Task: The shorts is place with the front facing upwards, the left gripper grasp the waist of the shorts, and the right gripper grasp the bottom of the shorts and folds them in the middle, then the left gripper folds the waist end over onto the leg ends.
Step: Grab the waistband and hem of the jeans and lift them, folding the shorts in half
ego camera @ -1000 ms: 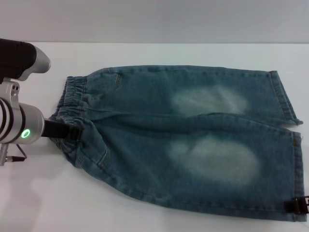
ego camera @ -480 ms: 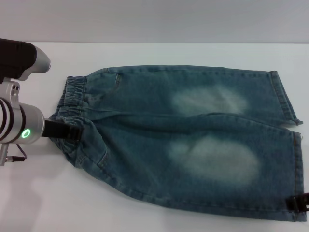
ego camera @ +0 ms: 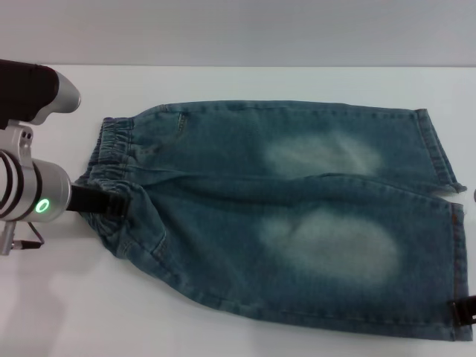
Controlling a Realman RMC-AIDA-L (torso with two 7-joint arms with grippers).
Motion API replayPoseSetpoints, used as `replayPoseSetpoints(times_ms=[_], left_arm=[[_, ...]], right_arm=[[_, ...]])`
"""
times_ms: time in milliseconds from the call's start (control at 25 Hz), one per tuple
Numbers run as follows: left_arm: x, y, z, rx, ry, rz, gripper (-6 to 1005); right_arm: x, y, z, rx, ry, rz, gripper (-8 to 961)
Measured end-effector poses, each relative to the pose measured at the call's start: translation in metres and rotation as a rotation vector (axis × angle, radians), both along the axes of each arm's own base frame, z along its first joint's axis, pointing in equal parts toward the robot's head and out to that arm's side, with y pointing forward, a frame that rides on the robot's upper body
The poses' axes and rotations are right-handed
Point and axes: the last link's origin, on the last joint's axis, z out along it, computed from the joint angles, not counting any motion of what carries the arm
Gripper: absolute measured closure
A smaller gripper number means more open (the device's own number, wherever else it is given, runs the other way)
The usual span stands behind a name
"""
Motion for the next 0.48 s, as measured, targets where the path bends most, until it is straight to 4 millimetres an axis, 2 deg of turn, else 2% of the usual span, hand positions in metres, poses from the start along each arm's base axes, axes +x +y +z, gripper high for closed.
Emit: replayPoseSetpoints(times_ms=[160, 400, 480], left_arm=[[0.0016, 0.001, -0.0005, -0.001, 0.0, -0.004, 903], [0.0029, 0.0004, -0.0029, -0.01, 0.002, -0.008, 903], [0.0028, 0.0007, -0.0033, -0.01, 0.002, -0.009, 903]], right_arm=[[-0.0037, 0.0013, 0.0027, 0.015, 0.005, 0.007, 955], [-0.0025, 0.0004, 0.0018, 0.014, 0.004, 0.003, 819], [-0.0004, -0.0005, 0.0009, 0.009, 0.001, -0.006, 735]])
